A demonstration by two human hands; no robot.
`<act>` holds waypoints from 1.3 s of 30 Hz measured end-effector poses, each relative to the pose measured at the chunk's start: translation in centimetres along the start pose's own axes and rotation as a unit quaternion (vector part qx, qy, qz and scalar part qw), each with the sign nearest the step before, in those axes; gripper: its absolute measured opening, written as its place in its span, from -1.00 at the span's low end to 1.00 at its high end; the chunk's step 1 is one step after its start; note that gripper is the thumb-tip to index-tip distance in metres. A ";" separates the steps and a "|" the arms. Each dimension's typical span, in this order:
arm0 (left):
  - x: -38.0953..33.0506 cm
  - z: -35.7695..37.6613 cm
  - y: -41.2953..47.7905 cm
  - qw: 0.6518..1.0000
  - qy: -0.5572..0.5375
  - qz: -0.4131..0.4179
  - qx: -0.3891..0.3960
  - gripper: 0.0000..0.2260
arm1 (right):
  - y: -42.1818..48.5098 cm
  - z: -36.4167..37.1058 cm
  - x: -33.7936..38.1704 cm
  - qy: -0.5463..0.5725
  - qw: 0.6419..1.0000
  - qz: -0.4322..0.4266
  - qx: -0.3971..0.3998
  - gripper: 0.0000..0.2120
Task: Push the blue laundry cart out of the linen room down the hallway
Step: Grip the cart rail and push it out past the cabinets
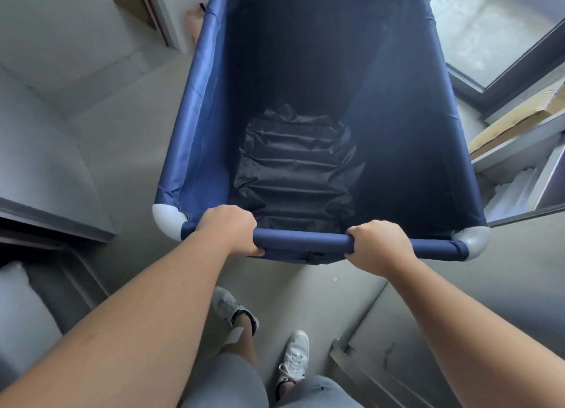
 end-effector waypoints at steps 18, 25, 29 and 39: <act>1.9 1.1 0.2 0.998 -0.033 -0.001 -0.058 -0.73 | 0.6 -0.3 1.6 -0.036 0.997 -0.047 -0.059 -0.87; 4.2 2.3 -0.4 0.994 -0.095 -0.033 -0.031 -0.67 | 3.3 -2.0 3.0 -0.067 0.992 -0.086 -0.068 -0.86; 7.1 4.3 -2.7 0.989 -0.123 -0.075 -0.024 -0.67 | 4.5 -2.9 6.6 -0.082 0.987 -0.126 -0.055 -0.88; 9.7 4.5 -4.2 0.984 -0.138 -0.111 -0.034 -0.67 | 7.4 -4.0 9.1 -0.049 0.988 -0.142 -0.030 -0.87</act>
Point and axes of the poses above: each hand's wrist, its own y-axis towards the middle knuckle, its own z-axis out of the palm, x = y × z, the point moved 6 cm from there along y, towards the middle knuckle, and after that the axes turned 1 degree about x, right-handed, at the moved point
